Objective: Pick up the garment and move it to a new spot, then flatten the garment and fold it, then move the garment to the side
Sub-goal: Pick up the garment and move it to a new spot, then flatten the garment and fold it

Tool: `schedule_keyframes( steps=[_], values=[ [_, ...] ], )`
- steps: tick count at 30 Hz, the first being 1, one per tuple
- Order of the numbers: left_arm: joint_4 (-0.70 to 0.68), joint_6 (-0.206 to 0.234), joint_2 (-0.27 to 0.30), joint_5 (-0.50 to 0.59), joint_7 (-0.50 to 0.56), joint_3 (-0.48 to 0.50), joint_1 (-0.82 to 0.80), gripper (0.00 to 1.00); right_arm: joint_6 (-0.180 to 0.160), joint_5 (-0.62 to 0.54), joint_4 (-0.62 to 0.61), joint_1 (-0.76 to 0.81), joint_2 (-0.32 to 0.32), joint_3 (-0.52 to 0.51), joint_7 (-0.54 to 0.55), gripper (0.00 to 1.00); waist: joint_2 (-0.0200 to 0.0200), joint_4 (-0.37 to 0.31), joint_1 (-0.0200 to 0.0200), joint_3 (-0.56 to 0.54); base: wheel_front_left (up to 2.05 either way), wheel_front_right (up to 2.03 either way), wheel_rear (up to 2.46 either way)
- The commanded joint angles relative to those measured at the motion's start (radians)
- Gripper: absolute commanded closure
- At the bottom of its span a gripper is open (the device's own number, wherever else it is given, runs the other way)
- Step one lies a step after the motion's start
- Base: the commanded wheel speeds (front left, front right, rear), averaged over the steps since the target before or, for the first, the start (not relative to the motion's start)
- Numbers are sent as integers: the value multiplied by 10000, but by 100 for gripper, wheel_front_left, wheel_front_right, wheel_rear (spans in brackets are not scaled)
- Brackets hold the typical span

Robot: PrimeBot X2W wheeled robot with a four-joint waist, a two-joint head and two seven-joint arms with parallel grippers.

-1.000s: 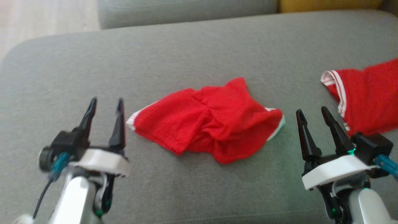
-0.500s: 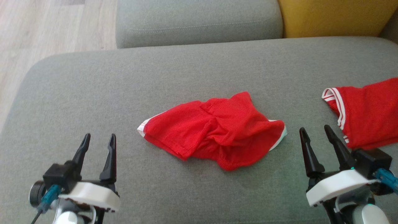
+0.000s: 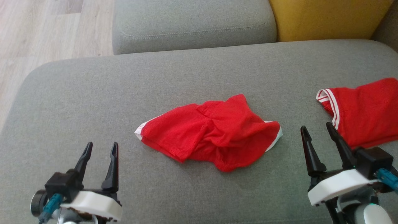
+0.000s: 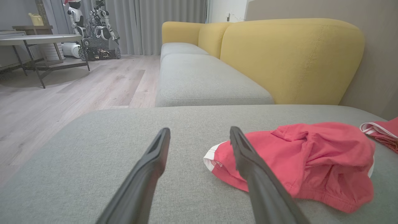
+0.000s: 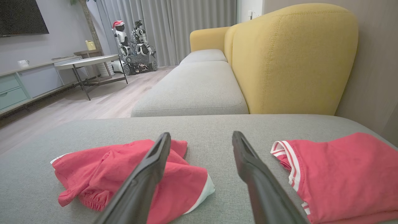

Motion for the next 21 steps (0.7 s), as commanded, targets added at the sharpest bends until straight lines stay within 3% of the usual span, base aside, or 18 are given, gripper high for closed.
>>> schedule_keyframes(
  steps=[1,21],
  values=[
    [-384,72,217,-45,12,387,-331,0,-9,-92,-420,-162,-171,270,9,0,0,6,0,1,0,0,0],
    [-392,205,306,-107,20,280,-373,0,-9,-24,-381,-159,-113,300,85,0,0,73,0,112,0,0,0]
  ],
)
